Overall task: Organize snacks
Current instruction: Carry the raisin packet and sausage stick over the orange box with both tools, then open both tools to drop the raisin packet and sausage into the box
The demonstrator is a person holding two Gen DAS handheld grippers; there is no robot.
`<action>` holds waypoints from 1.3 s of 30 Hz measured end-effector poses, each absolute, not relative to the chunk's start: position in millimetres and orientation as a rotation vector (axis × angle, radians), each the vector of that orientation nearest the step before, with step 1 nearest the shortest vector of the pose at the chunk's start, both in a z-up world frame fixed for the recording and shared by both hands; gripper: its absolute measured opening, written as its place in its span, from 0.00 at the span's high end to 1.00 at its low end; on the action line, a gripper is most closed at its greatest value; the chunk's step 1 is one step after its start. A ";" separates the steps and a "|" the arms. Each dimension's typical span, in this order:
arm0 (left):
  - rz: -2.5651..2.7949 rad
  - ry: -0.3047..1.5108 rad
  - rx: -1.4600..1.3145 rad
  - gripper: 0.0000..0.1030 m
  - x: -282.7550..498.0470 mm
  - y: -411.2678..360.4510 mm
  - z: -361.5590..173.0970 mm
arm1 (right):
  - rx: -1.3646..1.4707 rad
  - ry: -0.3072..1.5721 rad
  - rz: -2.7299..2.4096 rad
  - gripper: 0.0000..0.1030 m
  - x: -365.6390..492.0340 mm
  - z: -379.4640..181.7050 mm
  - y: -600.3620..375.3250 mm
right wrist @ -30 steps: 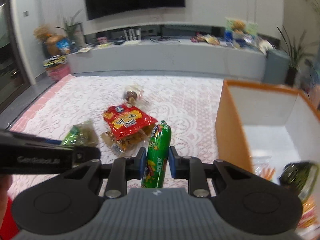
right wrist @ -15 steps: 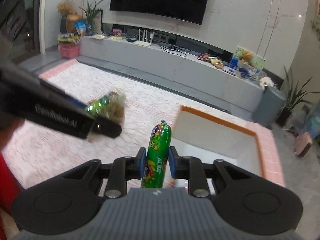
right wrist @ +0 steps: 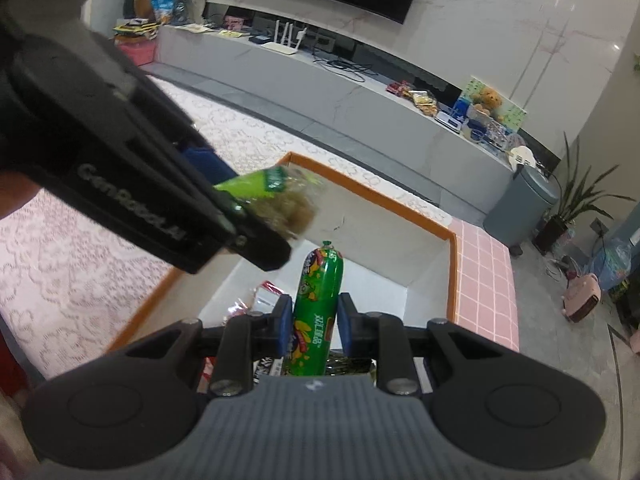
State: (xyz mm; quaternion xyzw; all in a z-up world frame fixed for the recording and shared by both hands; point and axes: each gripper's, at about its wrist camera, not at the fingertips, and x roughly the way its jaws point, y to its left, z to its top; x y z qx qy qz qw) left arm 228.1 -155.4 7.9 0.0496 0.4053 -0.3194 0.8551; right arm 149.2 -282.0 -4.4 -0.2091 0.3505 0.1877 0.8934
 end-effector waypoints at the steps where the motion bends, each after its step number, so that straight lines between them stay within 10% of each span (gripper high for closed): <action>1: -0.672 0.860 0.108 0.54 231.4 -157.3 4.6 | -0.435 0.732 0.390 0.79 152.4 -7.7 -284.0; 39: -0.587 1.013 0.403 0.51 264.9 -195.1 -49.4 | -0.563 0.901 0.425 0.78 218.8 -75.4 -287.3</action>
